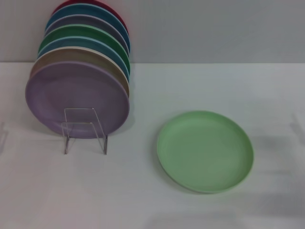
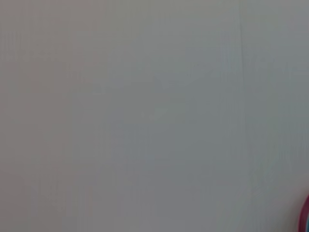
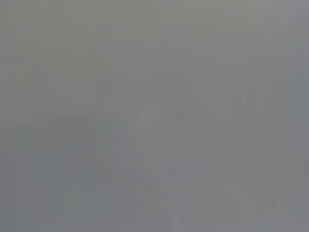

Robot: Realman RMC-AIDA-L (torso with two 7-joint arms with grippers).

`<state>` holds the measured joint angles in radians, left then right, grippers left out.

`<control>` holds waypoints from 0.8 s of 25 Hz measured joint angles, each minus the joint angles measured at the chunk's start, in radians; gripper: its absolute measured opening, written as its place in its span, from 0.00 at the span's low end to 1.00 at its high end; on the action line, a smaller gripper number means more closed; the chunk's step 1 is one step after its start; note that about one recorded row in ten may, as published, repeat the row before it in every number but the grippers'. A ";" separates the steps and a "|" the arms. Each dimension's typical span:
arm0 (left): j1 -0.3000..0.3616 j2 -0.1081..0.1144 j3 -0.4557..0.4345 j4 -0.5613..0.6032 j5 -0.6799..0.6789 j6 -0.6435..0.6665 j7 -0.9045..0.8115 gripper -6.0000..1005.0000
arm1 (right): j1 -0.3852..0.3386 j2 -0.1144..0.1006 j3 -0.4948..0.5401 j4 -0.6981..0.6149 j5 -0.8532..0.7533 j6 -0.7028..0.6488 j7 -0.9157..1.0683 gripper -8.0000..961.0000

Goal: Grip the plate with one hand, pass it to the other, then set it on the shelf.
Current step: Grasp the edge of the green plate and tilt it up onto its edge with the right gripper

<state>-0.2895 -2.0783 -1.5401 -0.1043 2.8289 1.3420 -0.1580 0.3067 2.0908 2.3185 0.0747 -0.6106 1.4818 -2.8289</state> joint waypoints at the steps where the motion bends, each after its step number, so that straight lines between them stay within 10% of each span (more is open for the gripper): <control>1: 0.000 0.000 0.000 0.000 0.001 0.000 0.000 0.79 | -0.001 -0.001 -0.009 0.003 0.000 0.018 0.044 0.87; 10: -0.002 0.002 0.000 0.000 0.004 -0.002 0.000 0.79 | -0.046 -0.015 -0.171 0.233 -0.078 -0.098 0.401 0.87; 16: -0.002 0.000 0.000 0.000 0.005 -0.001 0.000 0.79 | -0.134 -0.019 -0.331 0.931 -0.687 -0.523 1.245 0.87; 20: -0.005 0.000 0.000 0.000 0.006 -0.001 0.000 0.79 | -0.099 -0.023 -0.337 1.144 -1.081 -0.515 1.699 0.87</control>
<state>-0.2944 -2.0784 -1.5402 -0.1043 2.8349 1.3406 -0.1580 0.2073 2.0681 1.9817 1.2189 -1.6916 0.9670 -1.1298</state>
